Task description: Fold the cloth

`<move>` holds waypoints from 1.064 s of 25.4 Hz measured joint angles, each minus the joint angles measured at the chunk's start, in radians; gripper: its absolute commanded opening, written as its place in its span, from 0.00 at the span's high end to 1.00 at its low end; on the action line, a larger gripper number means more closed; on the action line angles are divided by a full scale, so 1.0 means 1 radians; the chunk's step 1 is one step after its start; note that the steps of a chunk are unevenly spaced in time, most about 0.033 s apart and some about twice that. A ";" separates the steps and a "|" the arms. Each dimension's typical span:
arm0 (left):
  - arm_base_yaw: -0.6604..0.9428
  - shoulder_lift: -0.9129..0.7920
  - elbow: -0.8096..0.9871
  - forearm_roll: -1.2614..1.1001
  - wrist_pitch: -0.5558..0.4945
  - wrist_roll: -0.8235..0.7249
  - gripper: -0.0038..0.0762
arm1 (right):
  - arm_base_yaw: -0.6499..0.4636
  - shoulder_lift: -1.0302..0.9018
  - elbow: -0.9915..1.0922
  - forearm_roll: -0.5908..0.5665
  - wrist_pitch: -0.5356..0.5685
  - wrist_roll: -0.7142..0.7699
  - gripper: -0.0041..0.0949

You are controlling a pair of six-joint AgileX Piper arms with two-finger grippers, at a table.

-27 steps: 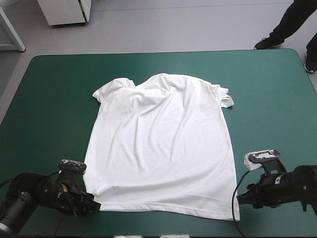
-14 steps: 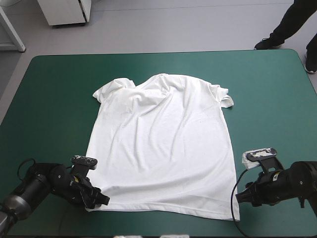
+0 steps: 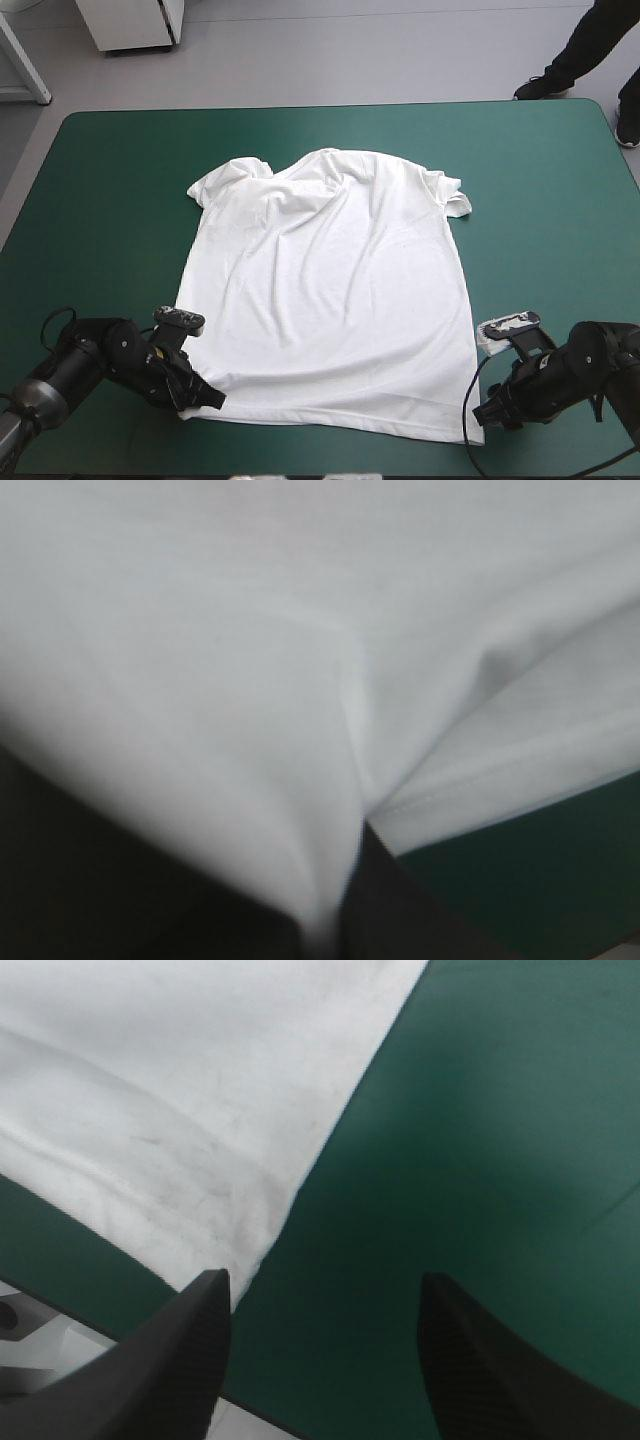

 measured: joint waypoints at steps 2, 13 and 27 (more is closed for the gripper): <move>0.000 0.000 -0.021 0.000 0.002 0.000 0.96 | 0.000 0.021 0.027 0.018 -0.017 -0.011 0.39; 0.000 0.000 -0.049 0.000 0.034 0.000 0.96 | 0.192 0.143 0.035 -0.010 -0.072 -0.060 0.39; 0.000 0.000 -0.049 0.007 0.048 0.000 0.96 | 0.552 0.303 -0.063 -0.149 -0.101 0.048 0.54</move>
